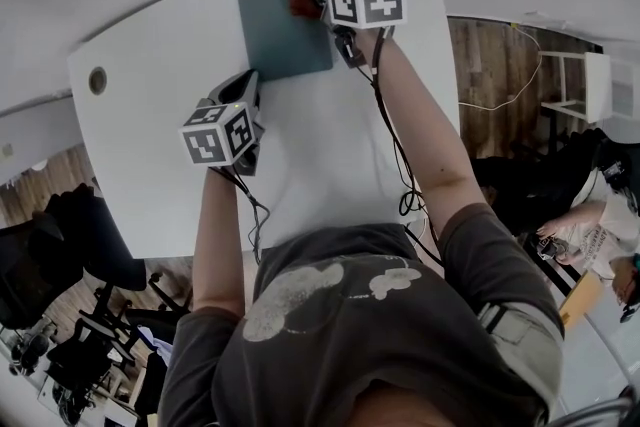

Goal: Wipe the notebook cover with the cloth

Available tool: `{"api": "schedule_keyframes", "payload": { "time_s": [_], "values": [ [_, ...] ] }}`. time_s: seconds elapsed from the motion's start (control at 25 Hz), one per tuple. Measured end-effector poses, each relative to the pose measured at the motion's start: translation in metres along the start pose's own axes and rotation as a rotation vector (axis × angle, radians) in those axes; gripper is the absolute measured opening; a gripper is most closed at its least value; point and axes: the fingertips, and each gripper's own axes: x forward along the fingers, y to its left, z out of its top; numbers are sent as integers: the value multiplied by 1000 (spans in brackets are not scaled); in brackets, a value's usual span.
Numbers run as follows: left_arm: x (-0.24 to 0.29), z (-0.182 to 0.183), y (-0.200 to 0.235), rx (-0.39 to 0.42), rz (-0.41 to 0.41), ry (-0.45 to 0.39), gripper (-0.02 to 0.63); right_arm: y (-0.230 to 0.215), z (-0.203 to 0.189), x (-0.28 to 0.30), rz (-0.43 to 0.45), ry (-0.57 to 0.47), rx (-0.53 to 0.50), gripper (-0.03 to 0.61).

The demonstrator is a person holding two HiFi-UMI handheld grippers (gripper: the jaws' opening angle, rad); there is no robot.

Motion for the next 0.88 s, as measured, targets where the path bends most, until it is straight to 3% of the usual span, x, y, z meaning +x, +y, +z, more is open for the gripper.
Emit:
{"api": "schedule_keyframes", "payload": {
  "time_s": [0.48,0.88],
  "values": [
    [-2,-1,-1,-6,-11,-13,8,7,4,-18,-20,-1,-43,78],
    [-2,-1,-1,4,-6,-20,8,87,-6,-23,129,-3,-99,78]
  ]
}}
